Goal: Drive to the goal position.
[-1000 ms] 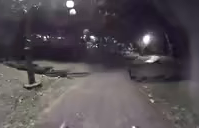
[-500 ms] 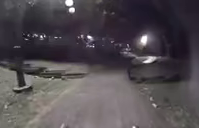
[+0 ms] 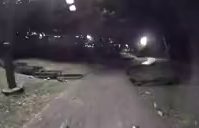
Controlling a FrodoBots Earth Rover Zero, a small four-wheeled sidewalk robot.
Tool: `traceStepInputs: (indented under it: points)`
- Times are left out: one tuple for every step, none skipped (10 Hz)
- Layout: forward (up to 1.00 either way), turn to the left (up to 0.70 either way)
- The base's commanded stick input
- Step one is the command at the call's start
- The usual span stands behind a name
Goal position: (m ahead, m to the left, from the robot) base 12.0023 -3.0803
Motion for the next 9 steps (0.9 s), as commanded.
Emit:
traceStepInputs:
  points:
    - [0.45,0.0]
    - [0.45,0.0]
    - [0.45,0.0]
    - [0.45,0.0]
    - [0.45,0.0]
    - [0.45,0.0]
    - [0.45,0.0]
    - [0.45,0.0]
    - [0.45,0.0]
